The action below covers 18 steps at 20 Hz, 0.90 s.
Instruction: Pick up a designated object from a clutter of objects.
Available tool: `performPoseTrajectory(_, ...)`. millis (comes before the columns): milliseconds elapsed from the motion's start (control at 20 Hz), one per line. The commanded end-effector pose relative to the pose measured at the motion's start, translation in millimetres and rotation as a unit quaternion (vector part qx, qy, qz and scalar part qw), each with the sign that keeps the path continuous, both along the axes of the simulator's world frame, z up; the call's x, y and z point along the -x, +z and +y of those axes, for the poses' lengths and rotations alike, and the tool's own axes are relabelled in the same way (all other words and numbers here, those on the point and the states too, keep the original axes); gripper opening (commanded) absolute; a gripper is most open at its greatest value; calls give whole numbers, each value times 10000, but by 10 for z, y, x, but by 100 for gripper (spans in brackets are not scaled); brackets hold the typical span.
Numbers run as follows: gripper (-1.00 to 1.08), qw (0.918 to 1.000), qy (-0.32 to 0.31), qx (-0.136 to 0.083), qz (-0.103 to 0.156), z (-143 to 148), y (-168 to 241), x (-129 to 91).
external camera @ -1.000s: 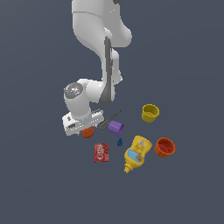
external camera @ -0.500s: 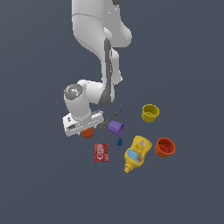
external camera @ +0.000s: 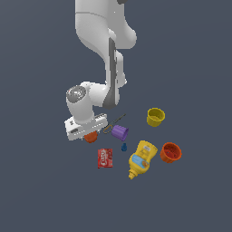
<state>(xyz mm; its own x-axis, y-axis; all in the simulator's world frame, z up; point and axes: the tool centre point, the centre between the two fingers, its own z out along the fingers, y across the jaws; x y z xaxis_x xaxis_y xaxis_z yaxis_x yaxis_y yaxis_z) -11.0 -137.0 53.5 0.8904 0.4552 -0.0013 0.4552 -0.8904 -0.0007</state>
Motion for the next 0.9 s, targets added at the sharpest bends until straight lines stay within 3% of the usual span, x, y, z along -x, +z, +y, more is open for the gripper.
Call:
performPoseTrajectory(0, -100, 10000, 2, 3, -15, 21, 90, -26)
performPoseTrajectory(400, -100, 10000, 1, 6, -13, 161, 594, -131)
performPoseTrajectory(850, -100, 10000, 1, 9, -11, 405, 1491, -323)
